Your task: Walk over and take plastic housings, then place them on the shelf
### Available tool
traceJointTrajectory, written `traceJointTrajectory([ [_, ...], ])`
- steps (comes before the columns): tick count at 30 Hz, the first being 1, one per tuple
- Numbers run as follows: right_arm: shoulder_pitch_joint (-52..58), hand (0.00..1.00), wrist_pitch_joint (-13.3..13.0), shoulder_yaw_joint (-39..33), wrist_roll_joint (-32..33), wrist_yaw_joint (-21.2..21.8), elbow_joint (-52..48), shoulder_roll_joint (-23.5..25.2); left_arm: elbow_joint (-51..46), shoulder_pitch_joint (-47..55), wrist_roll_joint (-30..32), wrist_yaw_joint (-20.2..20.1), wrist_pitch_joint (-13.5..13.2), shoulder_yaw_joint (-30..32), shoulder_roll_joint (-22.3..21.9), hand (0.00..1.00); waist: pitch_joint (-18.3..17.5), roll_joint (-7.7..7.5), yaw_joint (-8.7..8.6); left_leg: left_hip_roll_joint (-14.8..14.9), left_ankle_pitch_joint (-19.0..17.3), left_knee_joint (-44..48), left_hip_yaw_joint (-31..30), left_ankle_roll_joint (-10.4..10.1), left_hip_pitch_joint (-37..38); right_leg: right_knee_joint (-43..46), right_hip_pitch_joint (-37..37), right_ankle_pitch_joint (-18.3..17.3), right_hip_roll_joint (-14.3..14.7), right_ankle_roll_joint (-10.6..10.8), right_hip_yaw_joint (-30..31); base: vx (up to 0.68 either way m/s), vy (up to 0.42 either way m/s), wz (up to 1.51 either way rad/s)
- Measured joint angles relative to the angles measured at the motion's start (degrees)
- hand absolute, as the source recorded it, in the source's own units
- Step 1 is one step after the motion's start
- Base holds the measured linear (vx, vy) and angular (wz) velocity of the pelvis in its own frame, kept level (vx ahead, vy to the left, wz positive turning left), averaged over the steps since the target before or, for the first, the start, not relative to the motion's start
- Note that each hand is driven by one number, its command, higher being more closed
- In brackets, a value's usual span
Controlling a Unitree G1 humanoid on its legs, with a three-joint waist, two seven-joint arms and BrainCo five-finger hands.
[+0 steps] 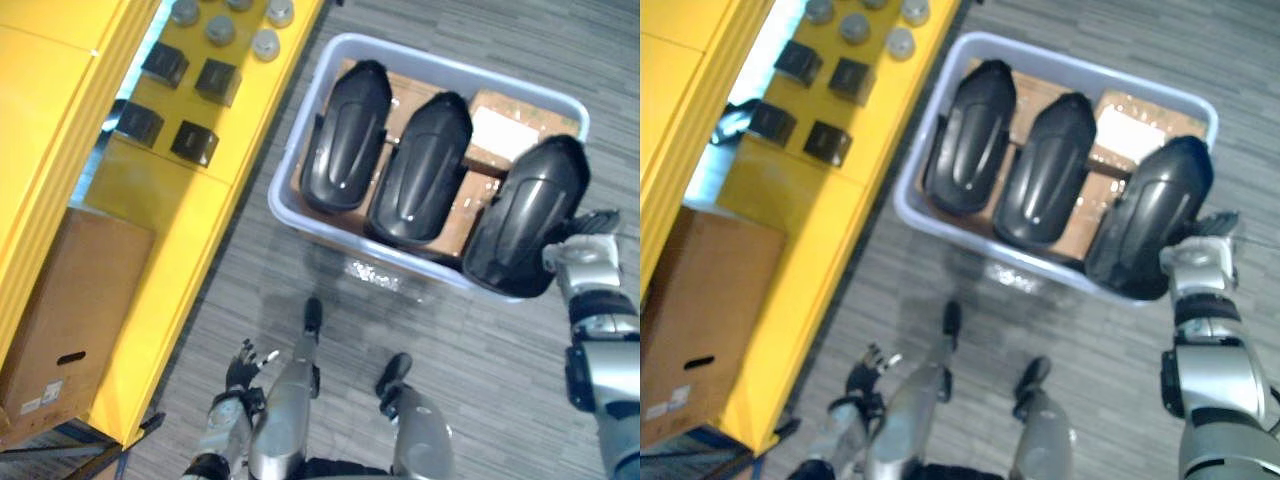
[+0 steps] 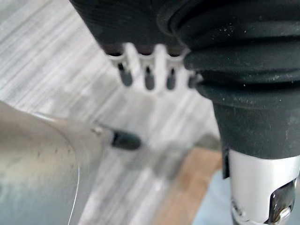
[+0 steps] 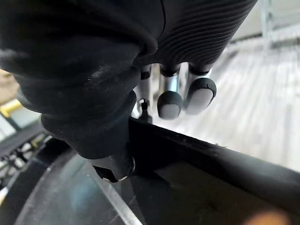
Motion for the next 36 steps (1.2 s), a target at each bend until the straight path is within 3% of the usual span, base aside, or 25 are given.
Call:
traceJointTrajectory([
  [7,8.9,1.0,-2.3,-4.6,-5.3,-6.3,-12.9,4.1,-4.0,2.4,-2.5,1.6,-0.4,5.1,2.7,0.0,-0.9,-4.35,-0.25,0.4,-0.8,-0.1,0.7,-0.4,4.2,-2.6,5.0,0.4,0.5,0.5,0.2,0.01,-0.042,-0.05],
  [9,13.1,1.0,-2.7,-4.8,-6.6,-8.8,-18.4,7.5,-4.6,3.9,-2.3,4.0,-0.7,8.0,4.1,0.0,-3.6,-6.79,-0.26,0.7,-1.6,-0.4,1.6,-0.6,5.1,-4.9,6.0,0.5,1.1,0.7,1.0,0.0,-0.041,-0.2],
  [11,16.8,1.0,-3.8,-4.9,-8.4,-10.6,-22.6,9.3,-4.6,4.2,-2.1,6.1,-0.7,10.9,4.4,0.0,-5.2,-8.14,-0.67,0.7,-1.8,-0.4,1.8,-0.8,5.7,-6.9,7.5,1.1,1.4,1.1,1.0,0.04,-0.04,-0.08],
  [14,22.3,1.0,-4.3,-5.2,-10.6,-12.8,-29.2,12.4,-5.7,4.5,-0.2,9.9,-0.7,14.3,4.6,0.0,-8.6,-9.78,-1.66,0.3,-2.6,-0.5,2.1,-1.0,7.0,-10.2,10.2,2.4,1.8,1.6,0.9,0.07,-0.021,-0.01],
  [16,26.7,1.0,-5.2,-5.3,-13.2,-13.9,-33.8,13.7,-9.1,4.5,1.7,12.3,-0.9,16.0,4.6,0.0,-11.9,-10.06,-1.95,-0.1,-3.1,-0.5,2.4,-1.0,7.4,-12.3,11.5,3.3,1.7,2.0,0.8,0.08,-0.009,-0.04],
  [21,31.2,1.0,-8.4,-5.2,-17.6,-15.0,-37.8,16.7,-19.5,4.0,2.8,13.4,-2.4,17.3,4.6,0.0,-15.0,-9.97,-3.12,-0.8,-4.1,-0.6,2.5,-0.7,8.9,-13.7,13.8,3.7,1.2,2.3,-0.3,0.04,-0.001,0.02],
  [25,33.1,1.0,-11.9,-5.2,-20.5,-15.3,-42.3,17.5,-31.2,3.7,2.3,9.3,-2.2,14.9,4.1,0.0,-17.7,-9.85,-3.36,-0.8,-4.2,-0.5,3.2,-0.6,9.2,-14.1,13.9,4.6,1.1,2.3,-0.1,0.02,0.004,-0.08],
  [28,33.1,1.0,-15.2,-4.8,-22.7,-15.4,-45.7,17.5,-36.0,2.7,-0.1,2.8,0.7,10.1,3.8,0.0,-19.2,-9.15,-3.65,-0.9,-4.2,-0.5,3.5,-0.6,10.9,-14.4,15.5,5.2,1.1,2.3,-0.4,0.01,0.006,-0.03],
  [30,32.2,1.0,-18.0,-2.8,-24.8,-15.4,-47.7,17.4,-37.9,2.6,-2.0,-1.5,3.3,6.7,3.3,0.0,-21.3,-8.13,-4.71,-0.9,-4.2,-0.5,3.5,-0.6,11.1,-14.1,15.5,5.2,1.1,2.3,-0.3,-0.05,0.015,-0.03],
  [34,30.9,1.0,-22.5,1.0,-26.4,-14.9,-49.9,17.2,-38.4,1.6,-2.5,-5.0,8.1,3.3,1.6,0.0,-22.6,-5.66,-4.93,-0.5,-5.0,-0.6,5.0,-0.2,11.7,-14.1,15.4,4.8,1.2,1.8,-0.2,-0.1,0.022,-0.13],
  [36,30.9,1.0,-24.4,2.9,-26.3,-14.5,-51.8,17.2,-38.5,1.3,-2.5,-6.0,12.1,1.8,1.3,0.0,-23.1,-4.69,-5.07,-0.3,-5.0,-0.6,5.8,-0.2,11.6,-14.6,15.2,4.6,1.2,1.6,-0.2,-0.08,0.033,-0.06],
])
